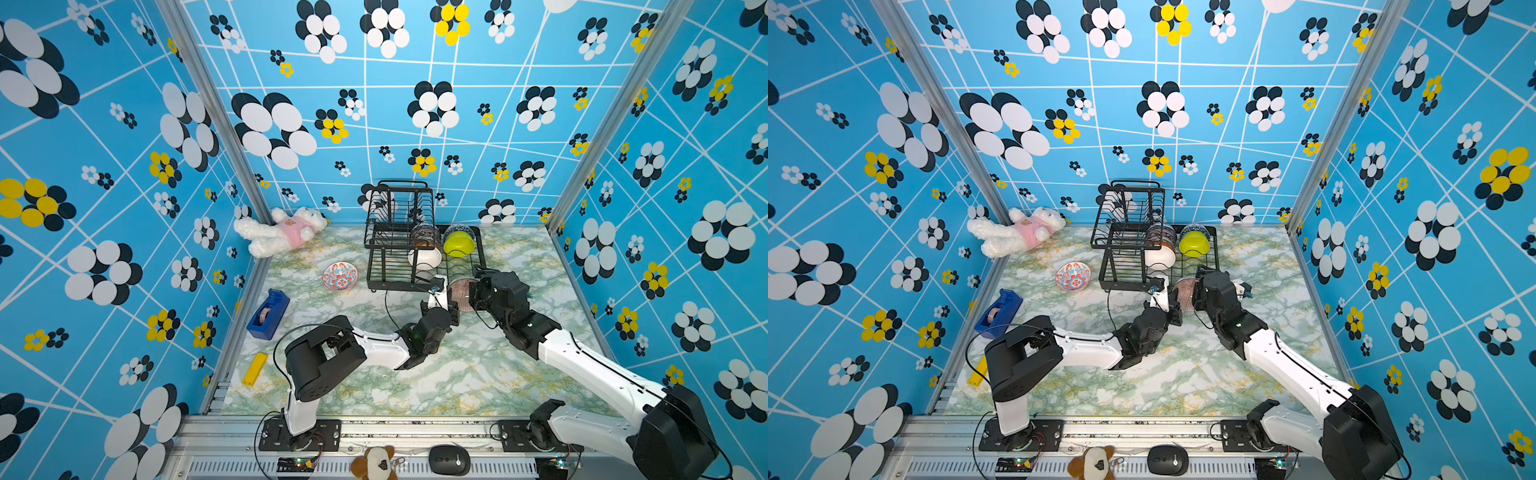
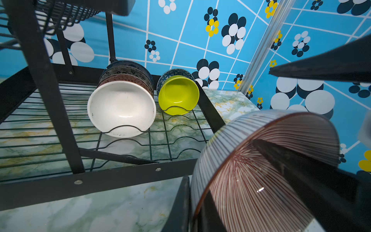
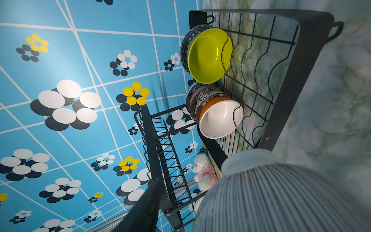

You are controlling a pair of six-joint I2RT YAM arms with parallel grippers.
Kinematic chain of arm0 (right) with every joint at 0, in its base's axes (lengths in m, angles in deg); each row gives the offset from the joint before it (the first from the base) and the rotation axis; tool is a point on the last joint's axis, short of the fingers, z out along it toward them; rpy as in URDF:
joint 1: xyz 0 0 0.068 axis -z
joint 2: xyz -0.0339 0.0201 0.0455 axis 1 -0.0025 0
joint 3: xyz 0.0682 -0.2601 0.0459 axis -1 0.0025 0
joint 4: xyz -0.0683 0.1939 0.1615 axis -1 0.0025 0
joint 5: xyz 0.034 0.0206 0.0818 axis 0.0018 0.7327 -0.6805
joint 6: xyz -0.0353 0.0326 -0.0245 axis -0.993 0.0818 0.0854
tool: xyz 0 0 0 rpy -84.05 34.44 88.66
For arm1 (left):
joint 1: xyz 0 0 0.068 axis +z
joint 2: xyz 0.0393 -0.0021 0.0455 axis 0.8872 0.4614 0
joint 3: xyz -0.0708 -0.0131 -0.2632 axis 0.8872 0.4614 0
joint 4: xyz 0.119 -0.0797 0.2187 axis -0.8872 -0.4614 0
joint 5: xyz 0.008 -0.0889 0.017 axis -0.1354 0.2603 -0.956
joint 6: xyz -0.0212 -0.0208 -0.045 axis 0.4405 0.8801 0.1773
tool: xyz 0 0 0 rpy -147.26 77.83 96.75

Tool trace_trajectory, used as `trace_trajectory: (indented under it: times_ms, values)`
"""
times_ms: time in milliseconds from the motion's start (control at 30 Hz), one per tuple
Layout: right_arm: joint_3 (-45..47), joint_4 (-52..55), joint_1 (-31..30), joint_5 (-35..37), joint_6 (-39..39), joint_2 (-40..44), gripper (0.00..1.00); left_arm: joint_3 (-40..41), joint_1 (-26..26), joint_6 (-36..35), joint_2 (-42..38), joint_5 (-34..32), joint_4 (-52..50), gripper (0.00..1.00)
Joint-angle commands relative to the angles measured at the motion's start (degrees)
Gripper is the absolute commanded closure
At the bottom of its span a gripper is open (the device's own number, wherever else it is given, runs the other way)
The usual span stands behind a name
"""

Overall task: Load bowls into a dish rack
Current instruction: Pick up the bowl from the center of the table.

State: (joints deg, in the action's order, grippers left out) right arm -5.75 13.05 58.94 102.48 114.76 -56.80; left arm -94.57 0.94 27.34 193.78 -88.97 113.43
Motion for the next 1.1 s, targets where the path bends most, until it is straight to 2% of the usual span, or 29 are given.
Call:
trace_trajectory:
  times_ms: [0,100,167,267,300,367,467,567,733,833,1067]
  values:
    - [-0.6,-5.3,0.7,0.6,2.4,-1.8,0.48,-1.0,-0.5,-3.6,0.7,-2.3,6.3,1.00]
    - [-0.7,-8.4,1.1,-0.1,3.2,-3.4,0.63,-0.6,-0.9,-5.4,0.6,-2.3,7.1,1.00]
    - [-0.6,-10.7,1.5,-0.4,2.8,-4.1,0.82,-0.5,-1.0,-6.2,0.6,-2.3,7.6,1.00]
    - [-0.1,-14.6,2.3,-0.7,0.1,-4.1,0.97,-0.1,-0.9,-6.4,-0.2,-1.6,7.1,1.00]
    - [0.4,-16.2,2.6,-0.7,-0.7,-4.0,1.00,0.1,-0.8,-6.3,-0.6,-1.2,7.0,0.92]
    - [1.4,-19.0,3.4,-0.8,-1.7,-3.7,1.00,0.9,-0.8,-6.2,-1.7,-0.5,6.7,0.73]
    - [2.1,-21.5,5.0,-1.5,-3.6,-2.8,1.00,1.9,-0.6,-5.9,-3.7,1.0,5.2,0.58]
    - [2.6,-23.1,6.5,-2.3,-5.8,-2.1,1.00,2.9,-0.6,-5.0,-6.0,1.5,2.4,0.37]
    - [3.8,-28.4,9.5,-5.0,-8.2,-2.0,1.00,3.7,-0.5,-4.6,-9.7,2.3,-2.8,0.13]
    - [4.5,-31.1,11.2,-7.1,-9.6,-2.3,1.00,3.7,-0.5,-5.5,-11.8,3.2,-6.0,0.01]
    - [3.6,-30.6,13.1,-10.0,-17.0,-1.8,1.00,0.2,-0.3,-11.5,-15.7,6.9,-18.0,0.01]
